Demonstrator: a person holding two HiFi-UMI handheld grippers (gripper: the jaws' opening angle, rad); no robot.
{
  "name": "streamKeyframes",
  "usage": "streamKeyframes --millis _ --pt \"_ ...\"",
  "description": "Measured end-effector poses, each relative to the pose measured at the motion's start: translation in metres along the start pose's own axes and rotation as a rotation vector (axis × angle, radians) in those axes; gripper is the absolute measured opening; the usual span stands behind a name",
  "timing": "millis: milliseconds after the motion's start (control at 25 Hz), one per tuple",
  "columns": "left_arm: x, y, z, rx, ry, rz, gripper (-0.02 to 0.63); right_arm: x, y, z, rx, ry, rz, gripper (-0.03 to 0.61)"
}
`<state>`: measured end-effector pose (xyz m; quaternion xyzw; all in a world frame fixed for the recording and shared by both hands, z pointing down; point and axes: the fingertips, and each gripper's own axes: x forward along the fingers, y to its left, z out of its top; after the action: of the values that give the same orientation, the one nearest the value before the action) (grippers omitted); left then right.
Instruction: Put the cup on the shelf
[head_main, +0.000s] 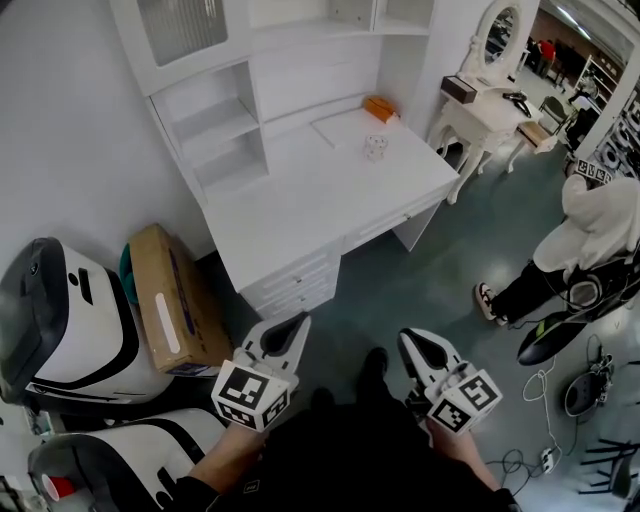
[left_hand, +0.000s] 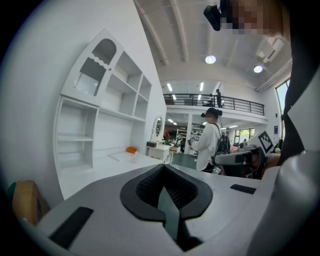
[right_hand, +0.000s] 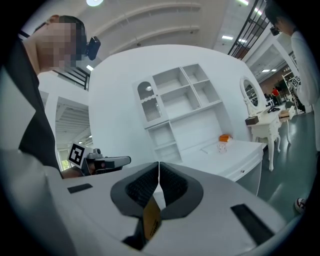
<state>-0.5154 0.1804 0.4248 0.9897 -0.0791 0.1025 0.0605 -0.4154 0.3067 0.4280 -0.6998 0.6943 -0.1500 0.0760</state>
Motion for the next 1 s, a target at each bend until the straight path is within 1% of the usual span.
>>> streamKeyframes --millis 160,320,560,800,1000 --pt "0.027 0.002 0.008 0.004 0.0 0.012 0.012 0.008 -0.027 0.001 0.022 0.013 0.015 0.017" --pt "0.066 0.002 0.016 0.003 0.008 0.006 0.012 0.02 -0.06 0.014 0.03 0.01 0.033 0.017" --pt "0.137 0.003 0.04 0.017 -0.006 0.019 0.012 0.032 -0.128 0.037 0.029 0.01 0.052 0.017" --pt "0.205 -0.003 0.064 0.019 -0.015 0.044 0.012 0.034 -0.196 0.071 0.023 -0.009 0.067 0.017" --pt "0.248 -0.002 0.072 0.023 -0.008 0.075 0.012 0.031 -0.241 0.082 0.02 0.009 0.086 0.017"
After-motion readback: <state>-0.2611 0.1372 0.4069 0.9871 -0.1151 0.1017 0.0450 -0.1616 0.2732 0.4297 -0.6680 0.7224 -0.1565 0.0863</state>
